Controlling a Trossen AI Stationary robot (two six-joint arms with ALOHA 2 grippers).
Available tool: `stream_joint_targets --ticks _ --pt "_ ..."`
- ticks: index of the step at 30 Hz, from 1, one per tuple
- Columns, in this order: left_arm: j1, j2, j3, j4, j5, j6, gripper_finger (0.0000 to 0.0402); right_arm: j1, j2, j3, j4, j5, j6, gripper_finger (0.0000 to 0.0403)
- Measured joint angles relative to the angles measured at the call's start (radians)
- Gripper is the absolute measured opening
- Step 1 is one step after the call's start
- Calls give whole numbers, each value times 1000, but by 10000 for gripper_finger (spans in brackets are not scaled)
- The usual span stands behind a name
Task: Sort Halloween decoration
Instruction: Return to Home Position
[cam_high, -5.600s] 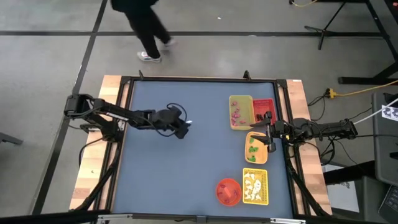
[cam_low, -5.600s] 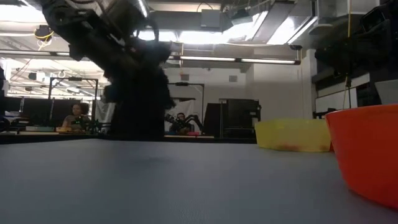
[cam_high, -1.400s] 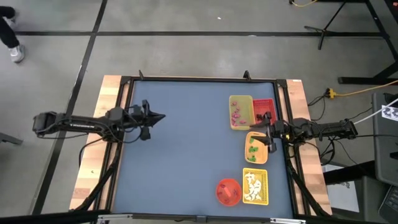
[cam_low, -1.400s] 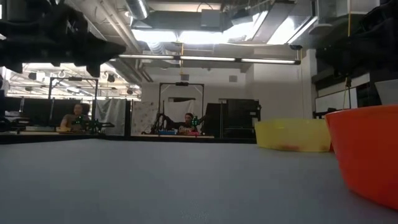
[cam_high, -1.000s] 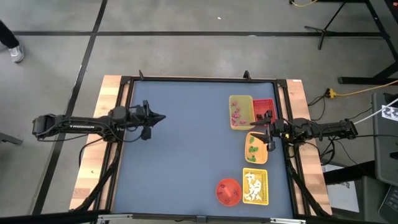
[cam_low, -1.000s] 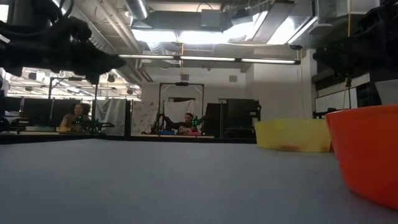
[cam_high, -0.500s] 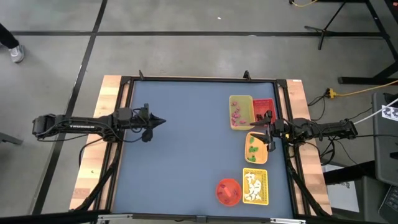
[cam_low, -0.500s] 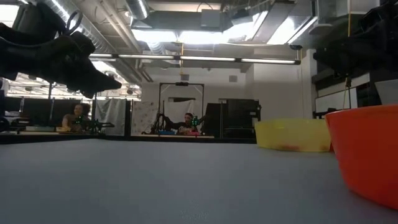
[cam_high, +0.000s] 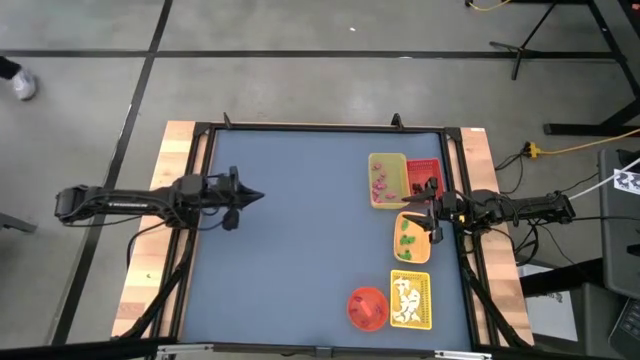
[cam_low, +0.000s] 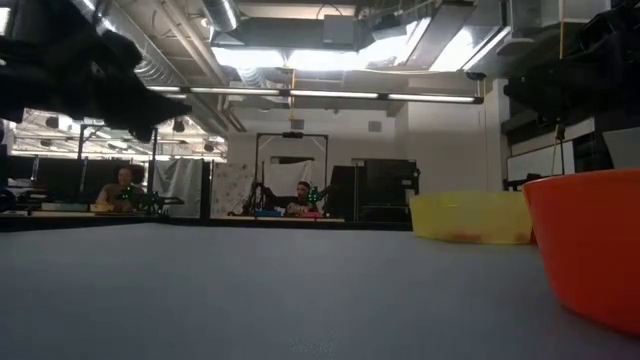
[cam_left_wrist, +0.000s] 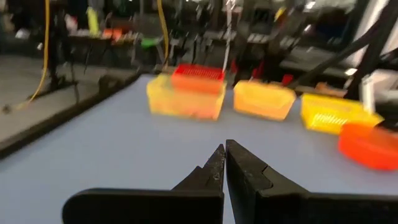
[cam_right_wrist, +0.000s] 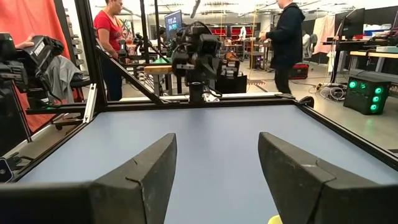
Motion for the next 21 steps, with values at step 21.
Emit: stream_joint_targets --ticks 21 --pt "-82 -349 0 0 2 0 2 0 0 0 1 0 0 225"
